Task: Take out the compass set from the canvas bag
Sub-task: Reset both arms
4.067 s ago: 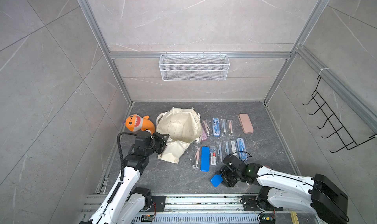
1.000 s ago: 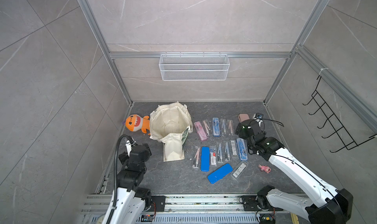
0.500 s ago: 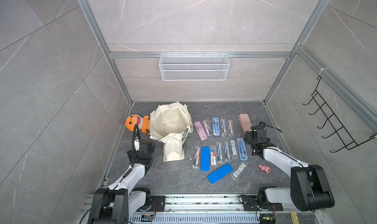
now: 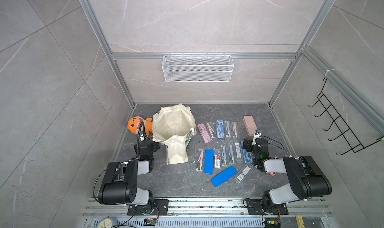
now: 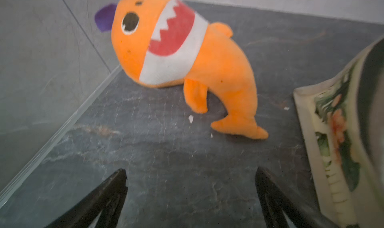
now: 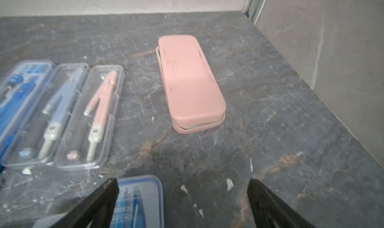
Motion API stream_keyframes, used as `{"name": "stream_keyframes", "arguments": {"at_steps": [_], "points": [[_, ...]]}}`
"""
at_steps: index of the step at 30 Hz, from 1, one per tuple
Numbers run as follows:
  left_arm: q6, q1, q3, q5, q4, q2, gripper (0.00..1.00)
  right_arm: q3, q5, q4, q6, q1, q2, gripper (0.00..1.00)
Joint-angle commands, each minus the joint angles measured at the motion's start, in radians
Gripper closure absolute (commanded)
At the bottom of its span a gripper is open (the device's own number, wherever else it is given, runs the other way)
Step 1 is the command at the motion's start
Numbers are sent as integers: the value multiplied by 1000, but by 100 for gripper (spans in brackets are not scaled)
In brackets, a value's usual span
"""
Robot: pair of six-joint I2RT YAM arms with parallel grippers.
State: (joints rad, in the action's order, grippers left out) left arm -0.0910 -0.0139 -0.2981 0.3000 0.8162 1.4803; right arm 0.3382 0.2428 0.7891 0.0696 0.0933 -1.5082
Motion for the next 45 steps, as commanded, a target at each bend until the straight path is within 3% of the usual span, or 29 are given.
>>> {"name": "stream_keyframes", "arguments": {"at_steps": [1,7,41,45], "points": [[38,-4,-1,-49,114,-5,3,8,-23,105,-27,5,1,1],[42,-4,-56,-53,31,15,0,8,-22,105,-27,6,0,1],[42,-5,-57,-51,37,17,0,12,-39,95,-16,-8,1,1],[41,-4,-58,-51,35,18,0,33,-87,56,-1,-34,-3,0]]}}
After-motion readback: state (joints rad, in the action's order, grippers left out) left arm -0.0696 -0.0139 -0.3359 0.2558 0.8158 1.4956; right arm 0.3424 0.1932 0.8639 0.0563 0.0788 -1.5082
